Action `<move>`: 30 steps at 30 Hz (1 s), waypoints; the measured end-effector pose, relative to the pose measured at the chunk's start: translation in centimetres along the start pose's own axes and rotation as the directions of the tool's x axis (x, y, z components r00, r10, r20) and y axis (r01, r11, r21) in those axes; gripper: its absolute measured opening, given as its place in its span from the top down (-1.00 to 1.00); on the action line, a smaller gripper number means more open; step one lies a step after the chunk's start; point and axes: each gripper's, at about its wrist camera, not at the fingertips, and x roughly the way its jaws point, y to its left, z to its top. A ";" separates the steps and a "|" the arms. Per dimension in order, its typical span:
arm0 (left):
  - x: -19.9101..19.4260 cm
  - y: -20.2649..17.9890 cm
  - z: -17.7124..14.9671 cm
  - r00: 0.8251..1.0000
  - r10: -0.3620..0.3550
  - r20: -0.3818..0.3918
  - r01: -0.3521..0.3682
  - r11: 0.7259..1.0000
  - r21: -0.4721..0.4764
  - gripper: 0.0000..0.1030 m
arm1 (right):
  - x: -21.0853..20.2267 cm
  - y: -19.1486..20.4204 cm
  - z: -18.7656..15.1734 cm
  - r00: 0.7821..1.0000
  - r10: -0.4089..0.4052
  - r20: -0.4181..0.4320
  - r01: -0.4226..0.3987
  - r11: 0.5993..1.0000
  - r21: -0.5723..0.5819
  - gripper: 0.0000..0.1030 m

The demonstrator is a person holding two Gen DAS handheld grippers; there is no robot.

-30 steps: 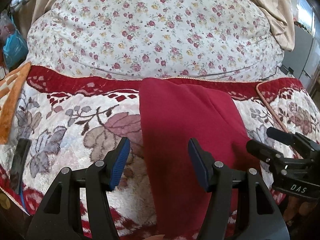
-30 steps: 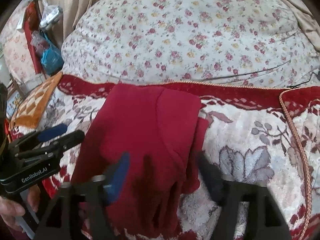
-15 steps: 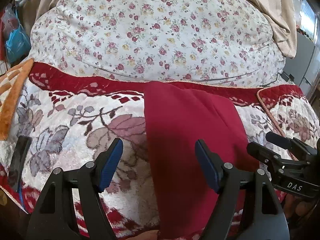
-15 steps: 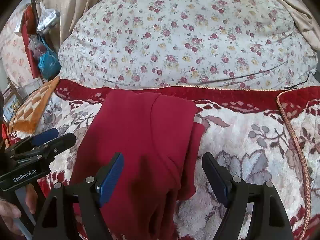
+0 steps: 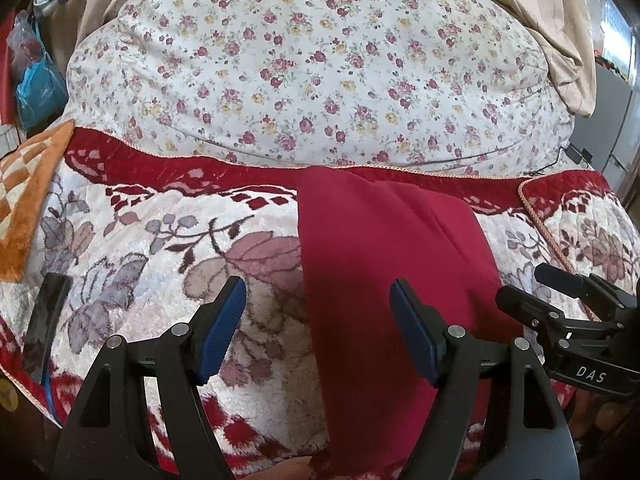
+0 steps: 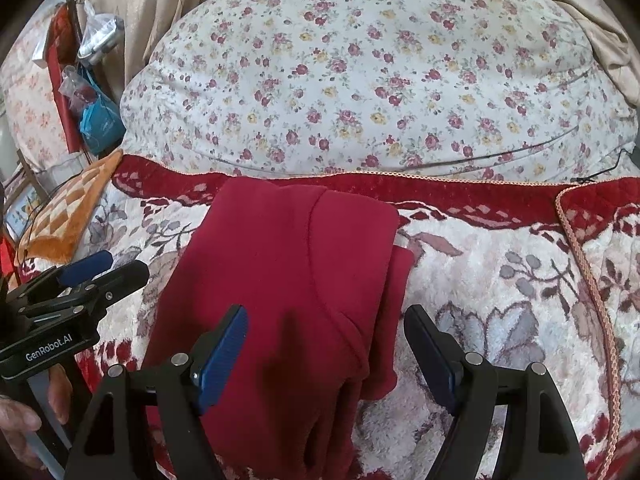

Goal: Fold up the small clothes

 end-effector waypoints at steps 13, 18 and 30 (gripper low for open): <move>0.8 0.1 -0.4 1.000 -0.003 -0.027 0.003 1.000 -0.021 -0.45 | 1.2 0.3 -0.1 1.000 -0.001 -0.031 0.000 1.000 -0.022 -0.52; 1.1 0.1 -0.4 0.999 -0.003 -0.035 0.002 1.000 -0.019 -0.45 | 1.4 0.3 -0.1 0.999 -0.001 -0.036 0.000 1.000 -0.018 -0.52; 1.3 0.3 -0.4 0.999 -0.008 -0.034 0.007 1.000 -0.028 -0.45 | 2.2 0.3 -0.2 0.998 -0.004 -0.055 0.003 1.000 -0.022 -0.53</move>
